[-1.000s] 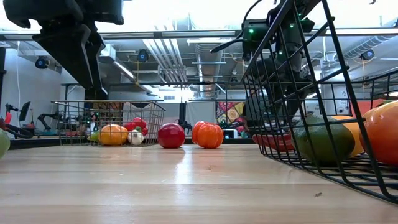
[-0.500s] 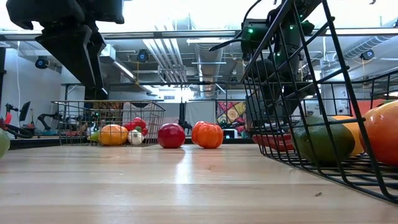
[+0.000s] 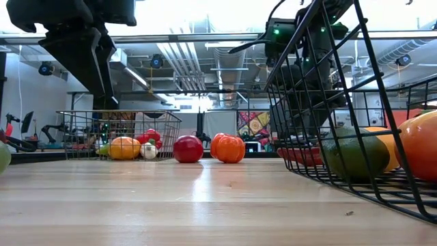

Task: Sort produce into baskets
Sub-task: Put the red chili pepper into the gold wire basket

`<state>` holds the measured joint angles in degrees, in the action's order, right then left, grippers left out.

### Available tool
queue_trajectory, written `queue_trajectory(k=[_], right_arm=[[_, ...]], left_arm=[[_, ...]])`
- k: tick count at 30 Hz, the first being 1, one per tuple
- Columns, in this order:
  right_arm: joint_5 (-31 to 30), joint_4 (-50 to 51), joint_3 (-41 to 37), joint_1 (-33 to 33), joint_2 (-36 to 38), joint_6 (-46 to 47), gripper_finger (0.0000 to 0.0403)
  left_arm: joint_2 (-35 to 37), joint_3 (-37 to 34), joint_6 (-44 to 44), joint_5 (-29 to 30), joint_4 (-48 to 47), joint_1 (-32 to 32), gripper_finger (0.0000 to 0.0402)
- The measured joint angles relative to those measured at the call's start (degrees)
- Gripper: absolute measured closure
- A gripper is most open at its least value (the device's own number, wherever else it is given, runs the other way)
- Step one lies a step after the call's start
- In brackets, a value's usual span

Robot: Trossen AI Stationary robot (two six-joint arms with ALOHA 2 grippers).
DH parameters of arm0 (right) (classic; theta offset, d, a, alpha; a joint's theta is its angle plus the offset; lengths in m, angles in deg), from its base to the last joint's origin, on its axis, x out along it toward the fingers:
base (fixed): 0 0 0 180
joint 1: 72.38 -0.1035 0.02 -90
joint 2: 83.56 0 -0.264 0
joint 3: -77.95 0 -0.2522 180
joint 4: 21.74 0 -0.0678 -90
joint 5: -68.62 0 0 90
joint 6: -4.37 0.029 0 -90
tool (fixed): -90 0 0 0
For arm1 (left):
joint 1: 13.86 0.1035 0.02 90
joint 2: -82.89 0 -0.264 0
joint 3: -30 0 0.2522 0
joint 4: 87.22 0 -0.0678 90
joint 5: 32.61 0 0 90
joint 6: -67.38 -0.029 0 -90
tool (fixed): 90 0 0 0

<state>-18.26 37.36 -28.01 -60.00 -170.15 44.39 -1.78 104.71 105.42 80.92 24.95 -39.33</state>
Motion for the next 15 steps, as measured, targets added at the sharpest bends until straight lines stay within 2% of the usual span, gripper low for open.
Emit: queue_trajectory(k=[15], right_arm=[[-0.11,-1.39,-3.18,-0.5,0.02,0.42,0.0128]], left_arm=[[0.0,0.0,0.0,0.04,0.0,0.01,0.0135]])
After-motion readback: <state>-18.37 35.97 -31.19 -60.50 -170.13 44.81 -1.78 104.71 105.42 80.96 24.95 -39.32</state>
